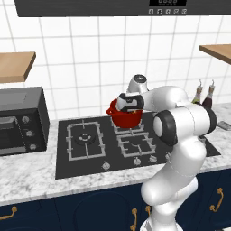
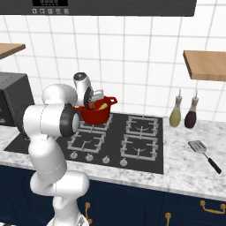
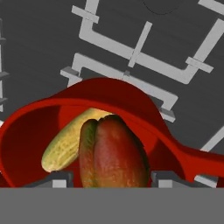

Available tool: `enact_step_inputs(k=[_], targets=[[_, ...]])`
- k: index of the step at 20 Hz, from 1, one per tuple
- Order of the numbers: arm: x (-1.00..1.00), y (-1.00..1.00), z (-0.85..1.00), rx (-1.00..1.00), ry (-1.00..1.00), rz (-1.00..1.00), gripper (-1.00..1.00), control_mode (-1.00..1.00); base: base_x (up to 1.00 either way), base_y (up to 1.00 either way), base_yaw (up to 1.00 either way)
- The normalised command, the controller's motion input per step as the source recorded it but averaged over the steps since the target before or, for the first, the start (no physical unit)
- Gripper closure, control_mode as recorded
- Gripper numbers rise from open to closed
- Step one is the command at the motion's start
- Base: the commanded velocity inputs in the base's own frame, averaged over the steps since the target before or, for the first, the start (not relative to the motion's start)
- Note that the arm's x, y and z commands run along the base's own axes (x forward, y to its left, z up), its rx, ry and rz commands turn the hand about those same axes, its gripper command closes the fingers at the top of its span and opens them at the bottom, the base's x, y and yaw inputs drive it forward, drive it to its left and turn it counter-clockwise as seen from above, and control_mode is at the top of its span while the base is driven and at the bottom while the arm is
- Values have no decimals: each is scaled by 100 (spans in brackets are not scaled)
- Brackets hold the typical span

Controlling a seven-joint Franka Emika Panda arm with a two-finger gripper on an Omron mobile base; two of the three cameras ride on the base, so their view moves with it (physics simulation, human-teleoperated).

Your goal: Put the bell pepper and cucumber in the pot. Retrieve the spatula and lightly stir the vegetables in the pot.

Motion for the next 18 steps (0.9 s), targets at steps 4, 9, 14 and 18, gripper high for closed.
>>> enact_step_inputs(k=[4,9,14,18], targets=[[0,0,0,0,0,0,-100,-100,0,0,0],[-9,0,31,0,2,-4,-100,-100,0,0,0],[-24,0,80,0,-7,-8,-100,-100,0,0,0],[-50,0,74,0,-5,-9,-100,-100,0,0,0]])
